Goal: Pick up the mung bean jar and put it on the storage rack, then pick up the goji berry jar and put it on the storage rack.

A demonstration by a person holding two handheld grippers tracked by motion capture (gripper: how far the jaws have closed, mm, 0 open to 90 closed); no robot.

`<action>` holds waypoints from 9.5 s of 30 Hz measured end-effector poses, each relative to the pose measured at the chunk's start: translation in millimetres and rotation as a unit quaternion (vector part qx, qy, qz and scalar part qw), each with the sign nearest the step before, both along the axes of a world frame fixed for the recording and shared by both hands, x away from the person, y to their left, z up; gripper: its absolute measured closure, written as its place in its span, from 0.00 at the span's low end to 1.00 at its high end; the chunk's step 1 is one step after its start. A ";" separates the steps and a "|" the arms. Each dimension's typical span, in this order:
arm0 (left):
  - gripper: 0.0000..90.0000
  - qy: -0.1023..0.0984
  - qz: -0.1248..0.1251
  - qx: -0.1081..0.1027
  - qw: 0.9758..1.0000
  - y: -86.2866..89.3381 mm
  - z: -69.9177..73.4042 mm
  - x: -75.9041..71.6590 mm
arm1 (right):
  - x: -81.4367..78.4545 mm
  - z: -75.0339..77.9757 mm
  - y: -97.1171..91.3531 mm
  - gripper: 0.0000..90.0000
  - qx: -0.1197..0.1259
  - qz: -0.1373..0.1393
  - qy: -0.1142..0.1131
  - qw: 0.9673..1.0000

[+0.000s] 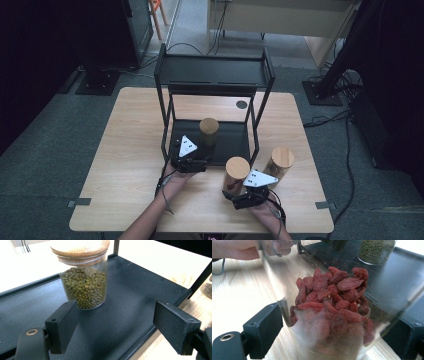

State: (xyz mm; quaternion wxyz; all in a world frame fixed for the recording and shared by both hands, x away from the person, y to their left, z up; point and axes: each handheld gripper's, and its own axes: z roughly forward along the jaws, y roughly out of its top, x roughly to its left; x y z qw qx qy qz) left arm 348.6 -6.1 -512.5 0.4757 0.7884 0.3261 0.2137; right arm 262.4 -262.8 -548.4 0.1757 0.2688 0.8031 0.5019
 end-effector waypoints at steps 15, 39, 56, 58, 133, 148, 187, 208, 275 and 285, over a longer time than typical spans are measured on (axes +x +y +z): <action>0.22 0.000 0.005 0.010 1.000 4.1 -9.3 -10.7 | 0.1 0.0 0.2 0.11 -0.001 0.000 0.000 1.000; 0.22 0.010 -0.006 0.015 1.000 9.8 -15.9 -27.9 | 1.7 -0.1 -1.0 0.11 0.007 0.003 0.010 1.000; 0.22 0.015 -0.010 0.012 1.000 13.9 -19.6 -37.6 | 3.2 -0.1 -2.0 0.11 0.011 0.003 0.017 1.000; 0.22 0.015 -0.010 0.011 1.000 15.2 -20.3 -39.1 | 3.3 -0.1 -2.3 0.11 0.012 0.002 0.017 1.000; 0.22 0.025 -0.020 0.038 0.999 17.7 -26.6 -52.1 | -2.4 37.9 -9.2 0.11 0.037 -0.030 0.015 0.999; 0.22 0.026 -0.021 0.039 0.999 17.3 -26.7 -52.1 | -1.4 51.7 -6.6 0.12 0.025 -0.028 0.008 0.999; 0.22 0.025 -0.034 0.053 0.998 14.4 -27.1 -53.0 | -3.7 67.4 3.7 0.28 0.005 -0.024 0.004 1.000; 0.22 0.040 -0.039 0.063 0.996 12.2 -27.8 -51.5 | 1.3 78.7 7.7 0.28 0.003 -0.032 -0.006 0.999; 0.22 0.046 -0.043 0.098 0.993 5.6 -29.3 -52.6 | 31.7 91.4 27.1 0.28 0.004 -0.035 0.003 0.999; 0.22 0.040 -0.042 0.103 0.993 4.3 -29.6 -54.0 | 36.2 93.5 33.5 0.28 0.004 -0.035 -0.004 0.999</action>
